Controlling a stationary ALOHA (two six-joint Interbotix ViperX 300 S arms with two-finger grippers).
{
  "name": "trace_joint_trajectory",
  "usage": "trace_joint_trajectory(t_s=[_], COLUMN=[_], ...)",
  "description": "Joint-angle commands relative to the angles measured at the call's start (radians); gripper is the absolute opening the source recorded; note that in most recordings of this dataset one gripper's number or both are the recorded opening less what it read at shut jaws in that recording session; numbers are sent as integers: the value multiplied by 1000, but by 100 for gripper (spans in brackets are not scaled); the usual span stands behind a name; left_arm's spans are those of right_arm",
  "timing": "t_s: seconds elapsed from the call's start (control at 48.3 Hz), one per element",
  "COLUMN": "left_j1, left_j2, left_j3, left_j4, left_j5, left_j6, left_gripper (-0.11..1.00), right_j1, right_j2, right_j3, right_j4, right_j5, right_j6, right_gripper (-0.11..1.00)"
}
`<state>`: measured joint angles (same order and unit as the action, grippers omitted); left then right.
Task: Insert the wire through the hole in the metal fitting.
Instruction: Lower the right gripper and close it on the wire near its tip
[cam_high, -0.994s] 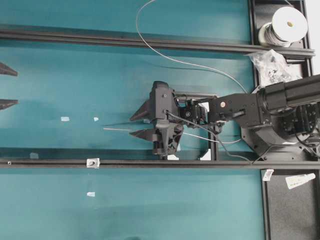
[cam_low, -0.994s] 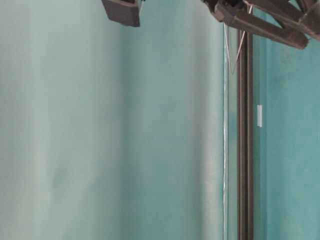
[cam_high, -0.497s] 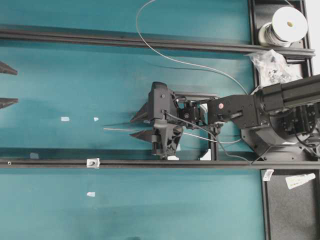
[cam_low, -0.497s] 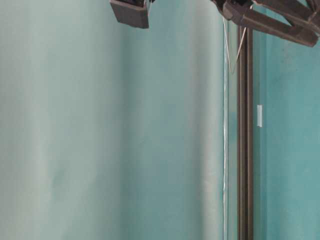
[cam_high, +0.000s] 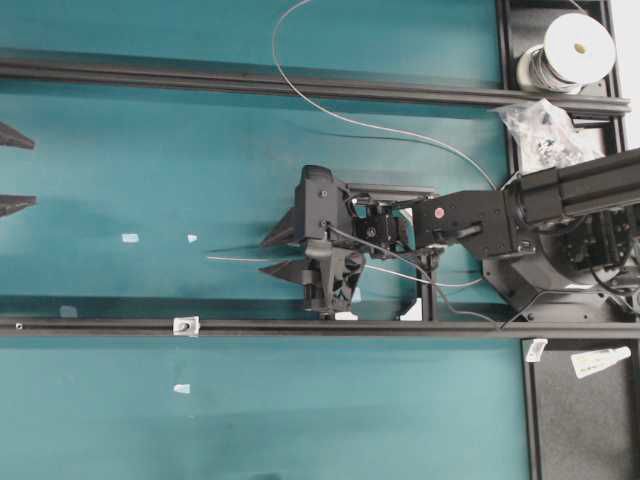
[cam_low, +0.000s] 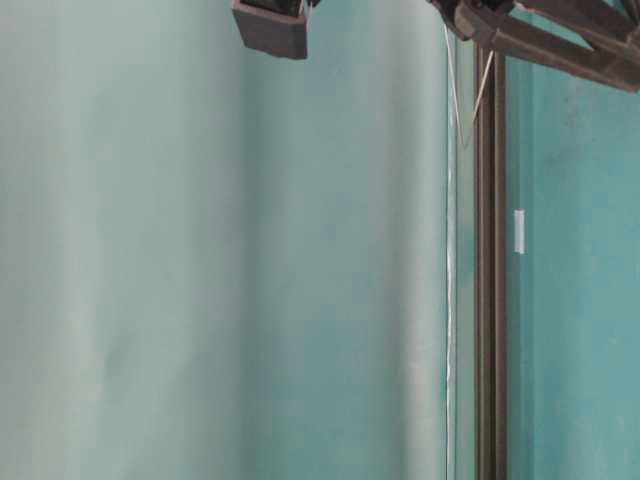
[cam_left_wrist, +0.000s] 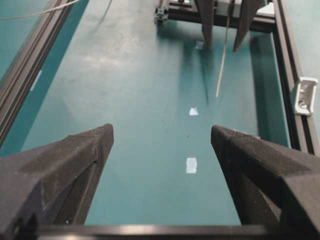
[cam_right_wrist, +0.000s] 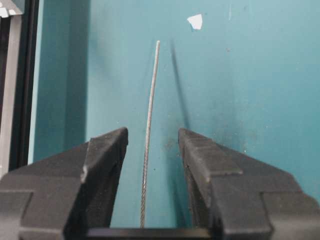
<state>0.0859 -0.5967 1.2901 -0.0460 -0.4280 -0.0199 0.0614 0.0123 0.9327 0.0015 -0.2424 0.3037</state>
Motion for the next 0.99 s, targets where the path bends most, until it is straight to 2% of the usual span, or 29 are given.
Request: trace_joint_trajectory(t_s=[0.0, 0.062, 0.248, 0.311, 0.973], left_j1=[5, 6, 8, 8, 17], left_j2=[-2, 0, -2, -2, -2], left_j3=[-8, -8, -6, -6, -6], left_j4=[-2, 0, 0, 0, -2], left_j5=[-5, -5, -3, -3, 5], left_j6=[-2, 0, -2, 0, -2], left_gripper=[65, 65, 65, 65, 65], right_j1=[2, 2, 2, 2, 5], right_j2=[-8, -8, -8, -8, -28], right_j3=[-15, -15, -11, -11, -20], right_j4=[0, 0, -2, -2, -6], right_j5=[-12, -14, -9, -9, -2], right_j6=[2, 0, -3, -5, -25], right_gripper=[45, 41, 7, 0, -1])
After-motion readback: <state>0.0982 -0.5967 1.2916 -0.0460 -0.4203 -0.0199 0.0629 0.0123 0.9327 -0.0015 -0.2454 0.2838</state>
